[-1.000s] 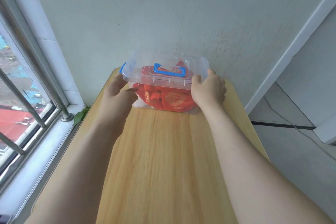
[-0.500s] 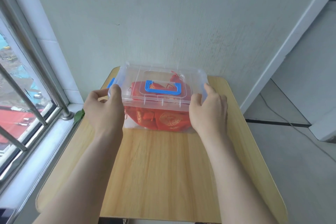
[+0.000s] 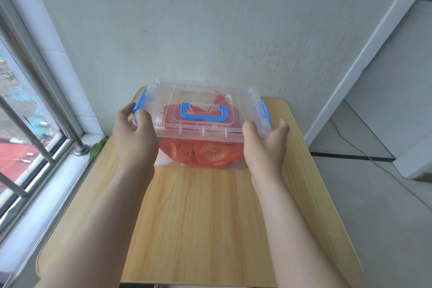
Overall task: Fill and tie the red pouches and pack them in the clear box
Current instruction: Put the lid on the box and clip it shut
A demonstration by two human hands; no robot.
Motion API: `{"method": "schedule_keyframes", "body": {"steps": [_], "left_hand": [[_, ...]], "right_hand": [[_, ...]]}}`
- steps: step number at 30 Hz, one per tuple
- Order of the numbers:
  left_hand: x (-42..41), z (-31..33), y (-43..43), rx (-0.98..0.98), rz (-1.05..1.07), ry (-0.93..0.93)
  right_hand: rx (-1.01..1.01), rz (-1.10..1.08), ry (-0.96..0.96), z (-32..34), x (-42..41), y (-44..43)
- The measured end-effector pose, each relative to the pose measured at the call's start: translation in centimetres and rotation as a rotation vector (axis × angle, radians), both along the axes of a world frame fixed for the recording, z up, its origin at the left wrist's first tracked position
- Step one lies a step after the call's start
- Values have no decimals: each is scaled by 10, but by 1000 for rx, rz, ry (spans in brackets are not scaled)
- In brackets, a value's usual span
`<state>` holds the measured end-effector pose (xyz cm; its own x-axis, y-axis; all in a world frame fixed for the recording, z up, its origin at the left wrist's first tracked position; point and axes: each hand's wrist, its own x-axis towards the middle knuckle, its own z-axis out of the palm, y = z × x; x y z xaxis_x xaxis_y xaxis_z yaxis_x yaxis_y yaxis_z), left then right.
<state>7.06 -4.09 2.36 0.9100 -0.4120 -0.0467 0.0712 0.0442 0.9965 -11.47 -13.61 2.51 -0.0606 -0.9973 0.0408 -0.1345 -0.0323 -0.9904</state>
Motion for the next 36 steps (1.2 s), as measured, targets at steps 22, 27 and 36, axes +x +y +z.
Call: {"method": "schedule_keyframes", "body": {"steps": [22,27,36], "left_hand": [[-21,-8,-3,139,-165,-294],[-34,-6,-7,196,-107,-360],[-31,-28,-13,585,-408,-464]], "right_hand": [[-867,-26,789,-19,20,12],[-852,71,822,-31,30,2],[-731,81,888,-19,64,-43]]}}
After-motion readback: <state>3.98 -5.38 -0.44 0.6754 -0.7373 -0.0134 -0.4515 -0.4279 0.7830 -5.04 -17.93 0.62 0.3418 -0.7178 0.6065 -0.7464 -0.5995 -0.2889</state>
